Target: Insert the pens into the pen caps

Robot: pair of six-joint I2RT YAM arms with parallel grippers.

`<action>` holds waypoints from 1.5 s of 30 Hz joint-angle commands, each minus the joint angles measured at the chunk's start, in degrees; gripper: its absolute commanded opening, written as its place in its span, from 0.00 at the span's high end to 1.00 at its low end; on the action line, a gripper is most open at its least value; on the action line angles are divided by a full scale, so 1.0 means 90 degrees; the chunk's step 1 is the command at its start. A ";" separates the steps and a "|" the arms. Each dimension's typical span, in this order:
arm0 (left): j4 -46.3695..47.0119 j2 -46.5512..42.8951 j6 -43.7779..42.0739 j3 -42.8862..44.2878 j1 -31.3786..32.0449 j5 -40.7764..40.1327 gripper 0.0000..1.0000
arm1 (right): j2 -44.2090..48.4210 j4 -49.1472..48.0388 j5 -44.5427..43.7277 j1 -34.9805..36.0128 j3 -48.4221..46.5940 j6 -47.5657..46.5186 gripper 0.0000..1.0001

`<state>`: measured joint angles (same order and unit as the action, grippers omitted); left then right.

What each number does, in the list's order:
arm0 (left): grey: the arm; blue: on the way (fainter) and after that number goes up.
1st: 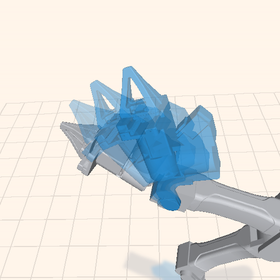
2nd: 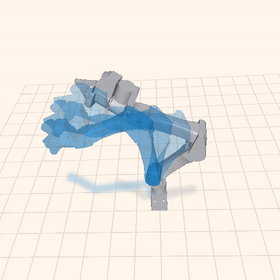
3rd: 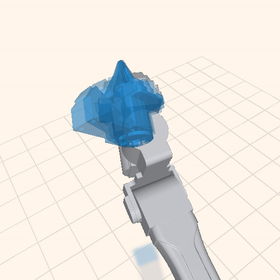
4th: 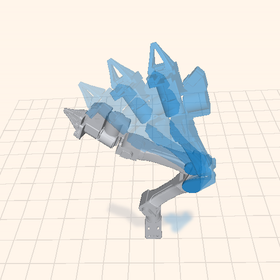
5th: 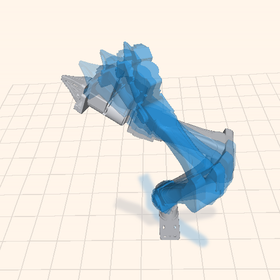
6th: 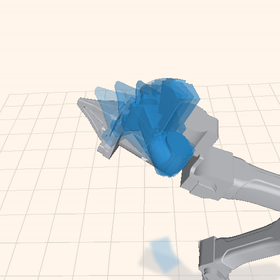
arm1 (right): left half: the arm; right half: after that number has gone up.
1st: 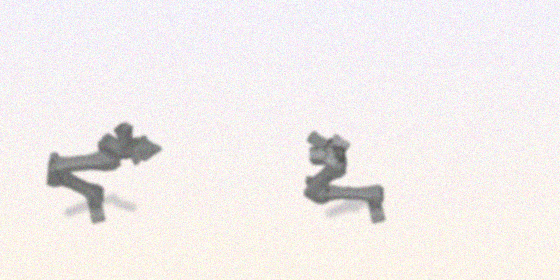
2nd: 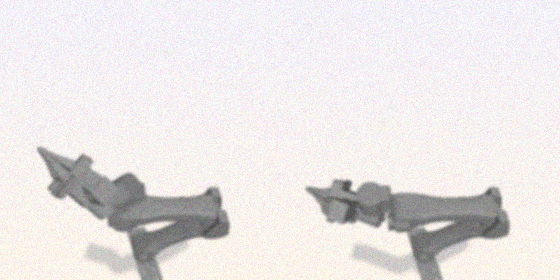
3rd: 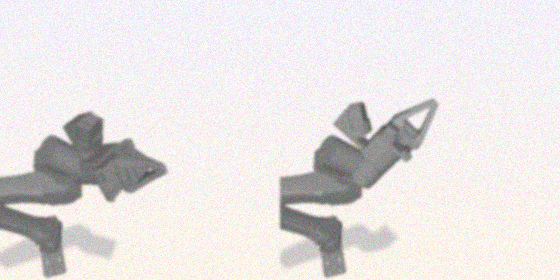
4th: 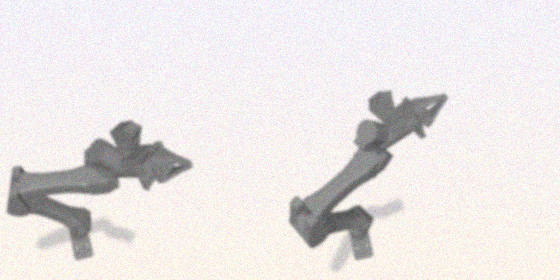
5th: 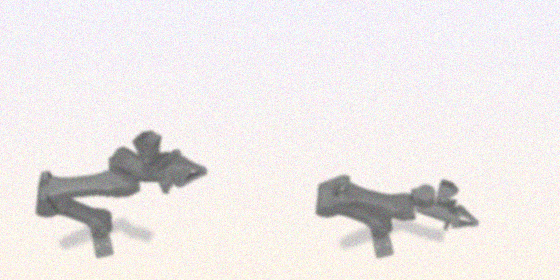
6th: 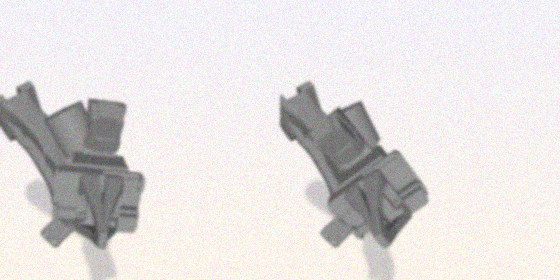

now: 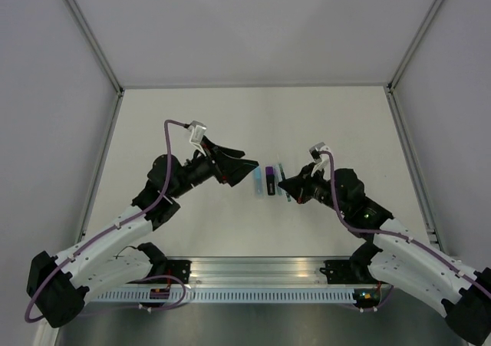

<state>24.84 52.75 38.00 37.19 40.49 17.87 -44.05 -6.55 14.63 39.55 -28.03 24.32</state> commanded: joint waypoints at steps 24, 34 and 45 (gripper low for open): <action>-0.1295 -0.0774 -0.1351 -0.1037 0.0003 -0.2728 0.03 | -0.4646 0.1216 -0.3072 -0.0547 -0.1710 0.0355 0.90; -0.1227 -0.0852 -0.1361 -0.1134 0.0003 -0.2874 0.03 | -0.4111 0.1440 -0.2710 -0.0547 -0.1758 0.0521 0.75; -0.1139 -0.0735 -0.1478 -0.1124 0.0003 -0.2562 0.03 | -0.2560 0.1988 -0.2505 -0.0547 -0.2286 0.0560 0.39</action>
<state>12.38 45.80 27.51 27.03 40.49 -6.83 -72.95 11.55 -9.10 34.70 -46.26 29.41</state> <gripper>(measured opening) 0.969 0.527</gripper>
